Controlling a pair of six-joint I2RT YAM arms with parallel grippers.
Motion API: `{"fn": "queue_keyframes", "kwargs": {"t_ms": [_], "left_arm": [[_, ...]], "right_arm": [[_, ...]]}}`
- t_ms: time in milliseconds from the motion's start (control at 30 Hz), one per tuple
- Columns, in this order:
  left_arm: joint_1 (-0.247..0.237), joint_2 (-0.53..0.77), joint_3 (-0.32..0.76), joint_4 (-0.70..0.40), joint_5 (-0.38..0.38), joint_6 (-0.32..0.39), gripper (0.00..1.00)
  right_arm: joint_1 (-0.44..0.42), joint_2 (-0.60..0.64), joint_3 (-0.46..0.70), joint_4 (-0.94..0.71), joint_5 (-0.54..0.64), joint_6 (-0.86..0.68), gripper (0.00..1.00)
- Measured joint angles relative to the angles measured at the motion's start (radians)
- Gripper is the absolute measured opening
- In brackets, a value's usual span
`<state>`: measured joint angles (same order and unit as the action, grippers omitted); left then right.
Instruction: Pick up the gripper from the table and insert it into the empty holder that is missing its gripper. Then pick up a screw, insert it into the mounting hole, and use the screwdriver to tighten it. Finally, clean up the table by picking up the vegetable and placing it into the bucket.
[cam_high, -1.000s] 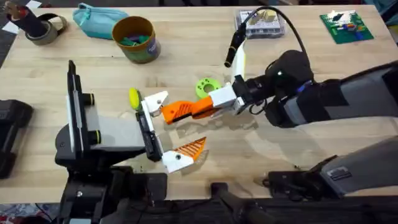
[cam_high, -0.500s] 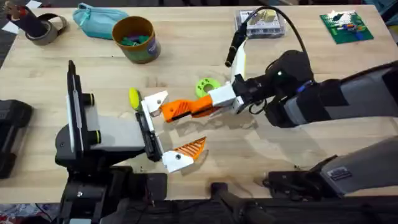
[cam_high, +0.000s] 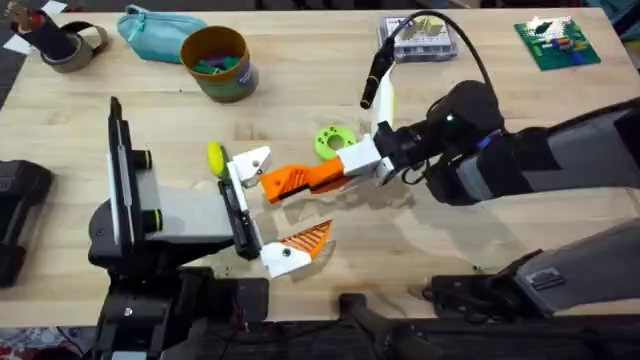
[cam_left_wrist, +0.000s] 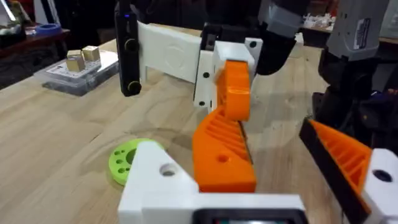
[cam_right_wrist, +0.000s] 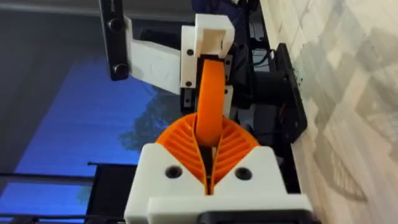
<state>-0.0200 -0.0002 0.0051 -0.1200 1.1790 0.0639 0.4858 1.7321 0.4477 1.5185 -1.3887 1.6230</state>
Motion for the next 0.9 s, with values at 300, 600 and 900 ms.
{"fn": "queue_keyframes", "kwargs": {"t_ms": [300,600,900], "left_arm": [[0.0,0.0,0.0,0.0,0.0,0.0,0.986],[0.0,0.0,0.0,0.0,0.0,0.0,0.986],[0.0,0.0,0.0,0.0,0.0,0.0,0.987]], "right_arm": [[-0.016,0.0,0.0,0.0,-0.011,-0.009,0.021],[-0.016,0.0,0.0,0.0,0.012,-0.015,0.021],[-0.016,0.0,0.002,0.0,0.016,-0.015,0.021]]}}
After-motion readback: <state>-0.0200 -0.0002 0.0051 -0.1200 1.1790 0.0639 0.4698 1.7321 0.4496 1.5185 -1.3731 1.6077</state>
